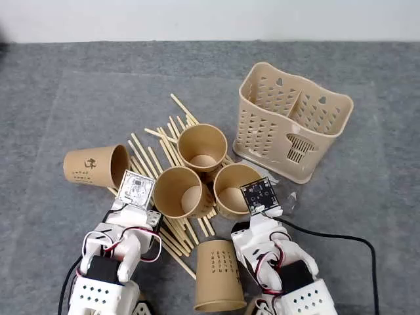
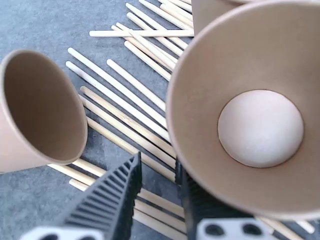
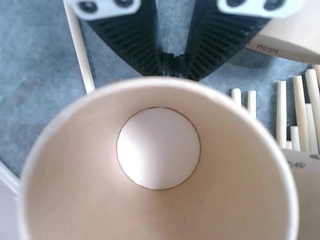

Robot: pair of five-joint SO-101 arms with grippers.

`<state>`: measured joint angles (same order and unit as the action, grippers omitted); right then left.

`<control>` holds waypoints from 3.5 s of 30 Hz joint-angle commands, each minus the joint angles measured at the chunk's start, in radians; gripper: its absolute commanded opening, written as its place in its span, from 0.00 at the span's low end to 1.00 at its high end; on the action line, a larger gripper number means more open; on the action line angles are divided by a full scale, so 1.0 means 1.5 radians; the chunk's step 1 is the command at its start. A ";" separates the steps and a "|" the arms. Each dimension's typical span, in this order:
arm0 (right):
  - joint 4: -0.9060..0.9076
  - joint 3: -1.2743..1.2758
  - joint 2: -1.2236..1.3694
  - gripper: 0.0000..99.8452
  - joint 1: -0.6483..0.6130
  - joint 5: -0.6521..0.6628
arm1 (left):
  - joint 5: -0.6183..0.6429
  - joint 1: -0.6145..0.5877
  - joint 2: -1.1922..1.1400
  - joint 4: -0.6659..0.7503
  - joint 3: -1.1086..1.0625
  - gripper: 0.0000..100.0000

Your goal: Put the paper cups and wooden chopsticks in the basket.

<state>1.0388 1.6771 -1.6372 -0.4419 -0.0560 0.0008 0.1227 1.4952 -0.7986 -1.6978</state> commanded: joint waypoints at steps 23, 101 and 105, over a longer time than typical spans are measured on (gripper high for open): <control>0.002 0.009 -0.008 0.01 0.007 -0.003 | -0.005 0.003 0.006 -0.002 0.005 0.11; 0.156 -0.464 0.017 0.01 0.240 0.006 | -0.005 0.003 0.006 -0.002 0.005 0.11; 0.224 -0.602 0.139 0.01 0.238 -0.009 | -0.005 0.003 0.006 -0.002 0.005 0.11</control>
<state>1.3119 0.9498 -1.5666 -0.0798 -0.0545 0.0008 0.1227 1.4952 -0.7986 -1.6978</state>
